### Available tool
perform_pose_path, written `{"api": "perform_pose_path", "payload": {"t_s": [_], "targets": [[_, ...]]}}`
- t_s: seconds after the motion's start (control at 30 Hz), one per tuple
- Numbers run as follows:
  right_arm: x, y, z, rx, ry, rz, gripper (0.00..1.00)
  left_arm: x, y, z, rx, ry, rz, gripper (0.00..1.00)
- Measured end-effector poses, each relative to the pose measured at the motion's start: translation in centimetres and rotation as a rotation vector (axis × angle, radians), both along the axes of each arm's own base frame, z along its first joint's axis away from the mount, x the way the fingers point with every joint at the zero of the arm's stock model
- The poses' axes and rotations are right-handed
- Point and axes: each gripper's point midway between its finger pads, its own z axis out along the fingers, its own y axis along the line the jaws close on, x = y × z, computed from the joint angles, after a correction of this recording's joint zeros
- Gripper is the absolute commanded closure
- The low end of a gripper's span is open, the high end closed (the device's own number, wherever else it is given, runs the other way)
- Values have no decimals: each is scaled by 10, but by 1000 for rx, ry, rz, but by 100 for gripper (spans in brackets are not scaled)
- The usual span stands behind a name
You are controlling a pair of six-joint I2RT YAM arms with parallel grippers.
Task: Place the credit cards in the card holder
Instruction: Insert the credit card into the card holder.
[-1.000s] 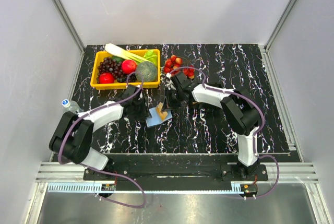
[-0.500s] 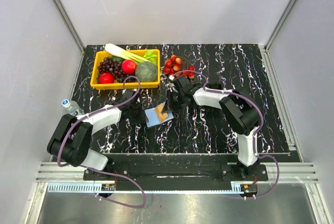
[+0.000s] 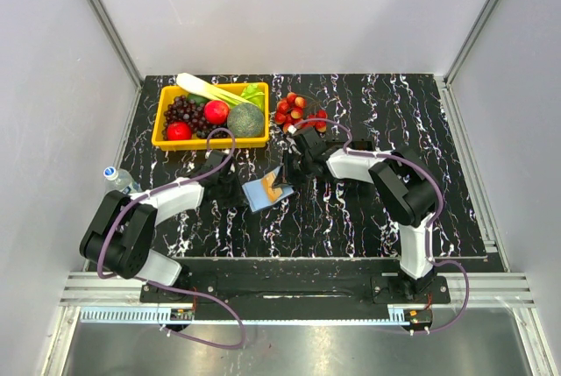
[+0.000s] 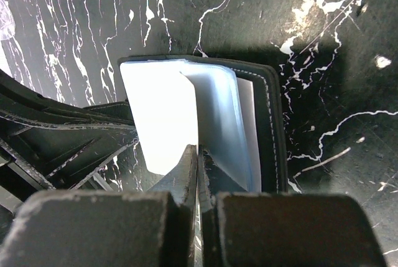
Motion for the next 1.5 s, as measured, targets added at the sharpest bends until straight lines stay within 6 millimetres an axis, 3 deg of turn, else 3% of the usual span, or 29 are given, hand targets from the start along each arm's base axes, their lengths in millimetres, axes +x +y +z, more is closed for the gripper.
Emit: {"api": "perform_pose_path", "payload": {"t_s": [0.4,1.03,1.5], "targets": [[2,8,-3,64,40,40,100,0,0,-2,8,12,-4,100],[-1,-6,-1,-18,36,-9,100,3,-3,-1,8,26,16,100],[-7,3,2,33,93,49,100,3,-4,-1,7,28,22,100]]}}
